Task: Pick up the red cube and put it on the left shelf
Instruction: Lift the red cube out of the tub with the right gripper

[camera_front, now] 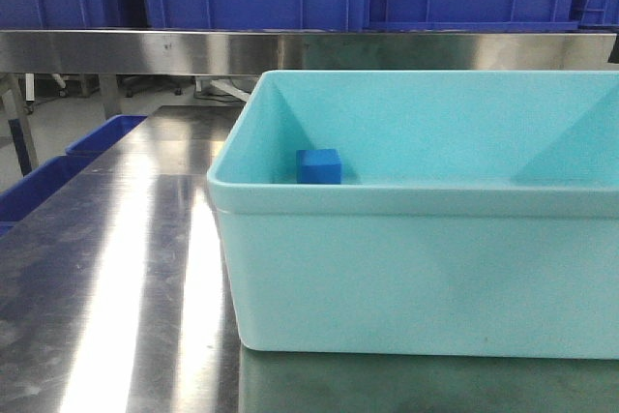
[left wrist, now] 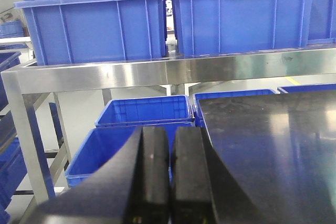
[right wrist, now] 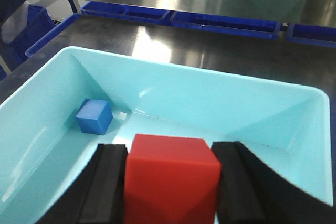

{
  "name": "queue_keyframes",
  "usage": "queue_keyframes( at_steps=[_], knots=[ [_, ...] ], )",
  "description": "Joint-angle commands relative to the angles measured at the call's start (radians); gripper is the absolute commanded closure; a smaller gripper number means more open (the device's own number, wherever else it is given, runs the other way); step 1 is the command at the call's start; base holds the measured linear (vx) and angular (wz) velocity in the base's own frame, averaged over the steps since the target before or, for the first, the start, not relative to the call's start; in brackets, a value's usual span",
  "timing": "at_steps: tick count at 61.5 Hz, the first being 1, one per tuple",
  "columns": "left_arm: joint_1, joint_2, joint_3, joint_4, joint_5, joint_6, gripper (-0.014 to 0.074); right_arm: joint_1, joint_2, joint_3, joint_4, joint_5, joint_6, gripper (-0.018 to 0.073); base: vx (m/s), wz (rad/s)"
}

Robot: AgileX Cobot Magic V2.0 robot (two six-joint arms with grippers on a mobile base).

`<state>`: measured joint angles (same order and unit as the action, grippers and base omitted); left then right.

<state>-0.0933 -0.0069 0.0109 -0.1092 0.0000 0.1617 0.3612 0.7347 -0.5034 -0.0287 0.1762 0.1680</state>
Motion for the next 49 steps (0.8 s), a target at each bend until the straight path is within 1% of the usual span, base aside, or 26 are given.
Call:
queue_keyframes(
  at_steps=[1,49],
  knots=[
    [0.002,0.006,0.022,-0.009,-0.084,-0.002,0.0491,-0.002,-0.008,-0.028,-0.010,-0.103,-0.005,0.0502,0.00,0.00],
    [0.002,0.006,0.022,-0.009,-0.084,-0.002,0.0491,-0.002,-0.008,-0.028,-0.010,-0.082,-0.005,0.0502,0.00,0.02]
  ],
)
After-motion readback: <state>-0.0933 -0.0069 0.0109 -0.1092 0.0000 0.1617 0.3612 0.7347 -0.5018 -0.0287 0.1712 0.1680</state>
